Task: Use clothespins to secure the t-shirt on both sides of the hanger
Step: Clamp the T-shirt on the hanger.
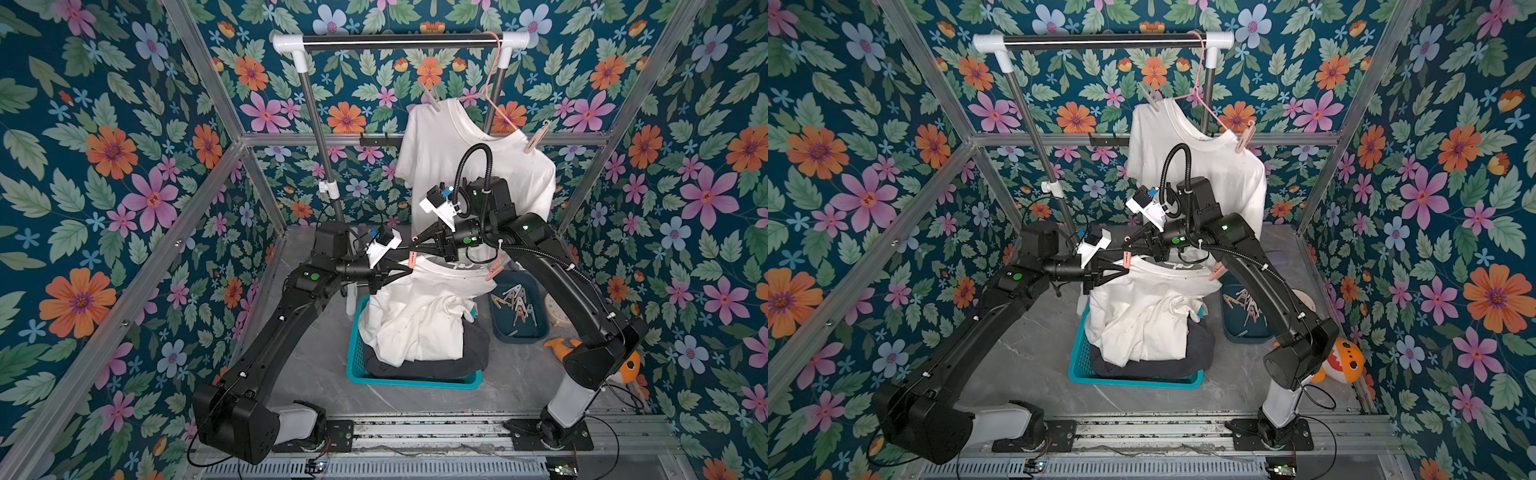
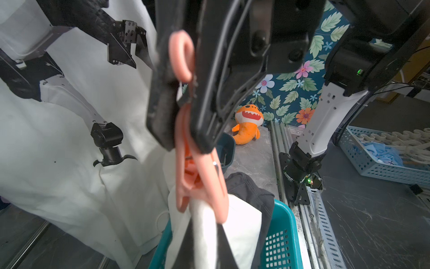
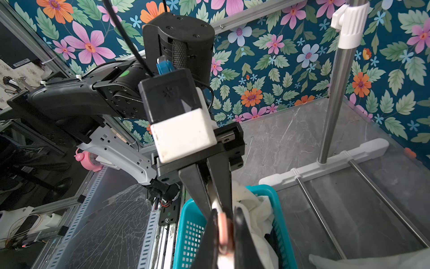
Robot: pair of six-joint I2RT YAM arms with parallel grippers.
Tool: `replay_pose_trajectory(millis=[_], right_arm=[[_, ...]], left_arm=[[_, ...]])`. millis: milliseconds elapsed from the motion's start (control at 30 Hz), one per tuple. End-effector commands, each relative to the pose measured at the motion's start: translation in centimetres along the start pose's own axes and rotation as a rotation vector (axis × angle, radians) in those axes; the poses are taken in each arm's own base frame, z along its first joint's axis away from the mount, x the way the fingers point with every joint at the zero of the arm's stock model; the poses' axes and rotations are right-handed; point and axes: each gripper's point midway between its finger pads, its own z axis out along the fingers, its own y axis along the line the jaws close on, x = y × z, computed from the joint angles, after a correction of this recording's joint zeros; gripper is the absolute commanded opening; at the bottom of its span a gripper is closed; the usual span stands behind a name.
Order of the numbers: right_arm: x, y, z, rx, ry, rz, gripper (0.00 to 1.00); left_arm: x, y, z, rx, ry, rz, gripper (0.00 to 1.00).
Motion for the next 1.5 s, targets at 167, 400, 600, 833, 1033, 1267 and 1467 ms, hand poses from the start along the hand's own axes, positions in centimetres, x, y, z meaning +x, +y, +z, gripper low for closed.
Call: replay_pose_trajectory(millis=[167,400,600,833,1033,1267,1467], right_arm=[[0.9,-0.1,-0.1,0.052,0.017,-0.05,0.14],[0.1,0.3,-0.7,0.066,-0.012,-0.086,0.53],[-0.4,0.2,-1.1,0.094,-0.027,-0.098,0.87],[-1.8,2.3,-5.0,0.254,-0.104,-0.175,0.94],[-1.5,3.4,-9.1,0.307,-0.178,-0.087,0.93],[1.6,1.8,-12.4,0.377,-0.222,0.097,0.89],[5.1,0.1,-12.7,0.428,-0.199,0.182,0.89]], left_arm=[[-1.0,-0.6,-0.3,0.016,-0.029,0.046,0.0],[-0.9,-0.5,-0.2,0.015,-0.028,0.04,0.0],[-0.8,-0.4,-0.2,0.008,-0.027,0.041,0.0],[-1.3,-0.1,-1.3,-0.013,-0.054,0.049,0.0],[-1.8,0.7,-3.1,-0.025,-0.101,0.042,0.0],[-3.4,1.1,-6.5,-0.034,-0.174,0.038,0.0],[-4.1,0.9,-7.8,-0.022,-0.211,0.039,0.0]])
